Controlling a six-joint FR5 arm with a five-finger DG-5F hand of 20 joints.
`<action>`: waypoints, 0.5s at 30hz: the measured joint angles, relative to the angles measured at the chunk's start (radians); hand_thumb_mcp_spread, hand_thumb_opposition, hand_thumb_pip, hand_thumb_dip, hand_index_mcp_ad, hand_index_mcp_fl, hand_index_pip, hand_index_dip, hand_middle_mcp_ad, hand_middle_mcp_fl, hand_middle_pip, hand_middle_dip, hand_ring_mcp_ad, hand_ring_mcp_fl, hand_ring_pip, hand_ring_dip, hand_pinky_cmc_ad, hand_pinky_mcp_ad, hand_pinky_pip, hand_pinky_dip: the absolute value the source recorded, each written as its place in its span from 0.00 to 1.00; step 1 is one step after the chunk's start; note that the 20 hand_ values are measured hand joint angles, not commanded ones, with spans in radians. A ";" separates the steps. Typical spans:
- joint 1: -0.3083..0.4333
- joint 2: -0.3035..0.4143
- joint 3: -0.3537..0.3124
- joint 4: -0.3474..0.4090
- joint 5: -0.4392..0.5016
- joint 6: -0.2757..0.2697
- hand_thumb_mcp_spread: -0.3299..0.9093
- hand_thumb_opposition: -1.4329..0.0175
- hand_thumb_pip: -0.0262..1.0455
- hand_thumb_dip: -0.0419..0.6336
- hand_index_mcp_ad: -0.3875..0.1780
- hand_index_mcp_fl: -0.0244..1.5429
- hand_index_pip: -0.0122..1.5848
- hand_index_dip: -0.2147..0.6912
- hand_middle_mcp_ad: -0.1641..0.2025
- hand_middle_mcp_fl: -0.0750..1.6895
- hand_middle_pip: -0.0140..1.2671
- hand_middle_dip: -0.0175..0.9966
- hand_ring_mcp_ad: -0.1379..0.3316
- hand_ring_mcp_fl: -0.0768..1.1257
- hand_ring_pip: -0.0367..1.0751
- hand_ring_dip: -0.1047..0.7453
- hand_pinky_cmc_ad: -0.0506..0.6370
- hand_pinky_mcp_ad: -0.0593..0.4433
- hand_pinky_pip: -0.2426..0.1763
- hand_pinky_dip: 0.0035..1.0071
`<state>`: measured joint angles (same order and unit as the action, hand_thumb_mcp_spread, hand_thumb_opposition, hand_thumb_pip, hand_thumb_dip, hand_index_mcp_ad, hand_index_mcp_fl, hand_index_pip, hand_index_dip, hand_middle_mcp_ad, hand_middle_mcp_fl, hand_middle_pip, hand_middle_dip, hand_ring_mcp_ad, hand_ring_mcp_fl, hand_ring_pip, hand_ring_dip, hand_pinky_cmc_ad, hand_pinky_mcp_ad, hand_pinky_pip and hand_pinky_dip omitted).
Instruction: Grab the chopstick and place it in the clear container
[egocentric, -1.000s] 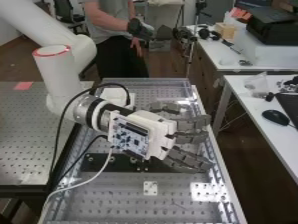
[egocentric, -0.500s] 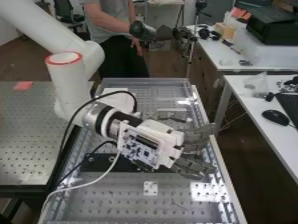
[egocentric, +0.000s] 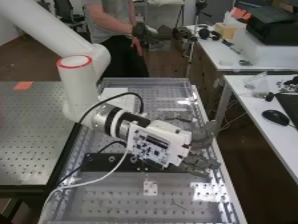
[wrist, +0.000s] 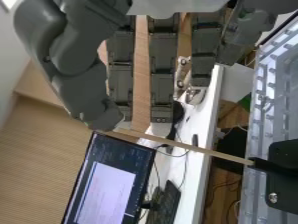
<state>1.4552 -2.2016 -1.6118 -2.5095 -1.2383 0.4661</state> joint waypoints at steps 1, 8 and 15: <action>0.000 -0.002 0.002 0.000 0.003 0.002 0.59 0.42 0.75 0.57 0.41 0.40 0.41 0.34 0.69 0.46 0.23 0.54 0.75 0.32 0.10 0.38 0.47 0.48 0.30 0.30; 0.001 -0.011 0.010 -0.006 -0.007 0.003 0.61 0.41 0.75 0.59 0.41 0.42 0.44 0.34 0.69 0.47 0.22 0.55 0.75 0.32 0.10 0.38 0.47 0.48 0.30 0.29; 0.002 -0.020 0.025 -0.031 -0.013 -0.017 0.64 0.42 0.73 0.59 0.41 0.37 0.50 0.34 0.68 0.46 0.23 0.57 0.75 0.32 0.10 0.38 0.47 0.48 0.35 0.25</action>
<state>1.4571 -2.2218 -1.5868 -2.5402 -1.2511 0.4488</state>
